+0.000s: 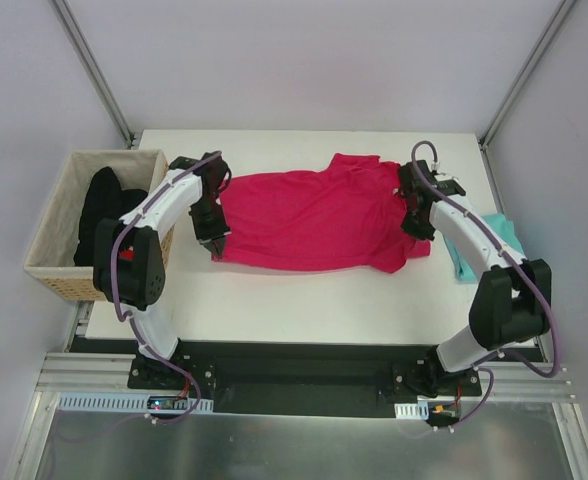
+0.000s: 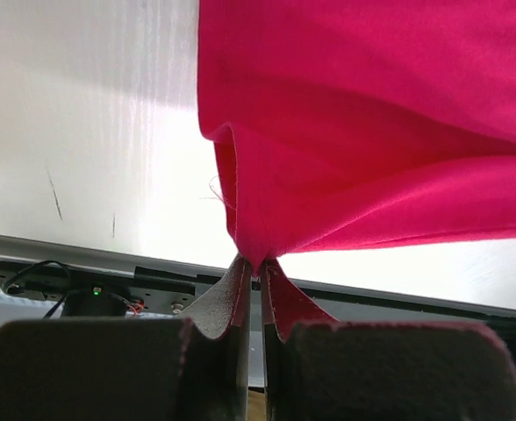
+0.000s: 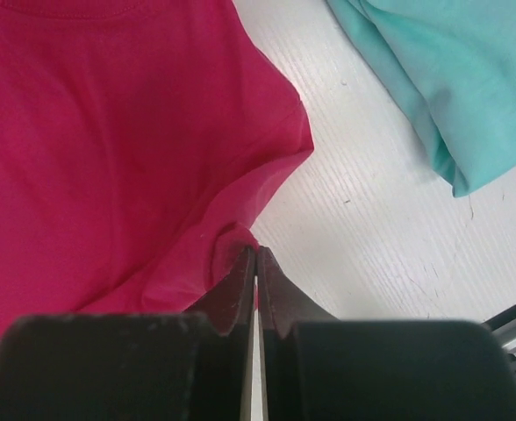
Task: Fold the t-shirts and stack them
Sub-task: Grap the side of the flattened tshirt closest away from the robot with both arms
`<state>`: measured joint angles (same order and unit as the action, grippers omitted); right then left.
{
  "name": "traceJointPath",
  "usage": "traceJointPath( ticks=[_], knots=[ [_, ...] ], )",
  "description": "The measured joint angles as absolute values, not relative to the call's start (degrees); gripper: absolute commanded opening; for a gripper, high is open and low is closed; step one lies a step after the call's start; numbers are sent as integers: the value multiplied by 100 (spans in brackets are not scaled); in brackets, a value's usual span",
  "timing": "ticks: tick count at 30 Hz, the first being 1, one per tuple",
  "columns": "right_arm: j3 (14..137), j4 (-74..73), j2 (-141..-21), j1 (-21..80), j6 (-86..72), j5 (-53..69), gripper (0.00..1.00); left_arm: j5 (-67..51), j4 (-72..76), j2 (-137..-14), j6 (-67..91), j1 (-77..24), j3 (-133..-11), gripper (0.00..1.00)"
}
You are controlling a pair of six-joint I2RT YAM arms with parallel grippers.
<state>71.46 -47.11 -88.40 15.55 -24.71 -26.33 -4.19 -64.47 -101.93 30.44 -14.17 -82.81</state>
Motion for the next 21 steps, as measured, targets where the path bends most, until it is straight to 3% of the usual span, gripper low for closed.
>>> traceJointPath(
  ticks=[21],
  knots=[
    [8938,-4536,-10208,950,-1793,-2545,1,-395,-6565,-10991,3068,-1035,-9577,0]
  ],
)
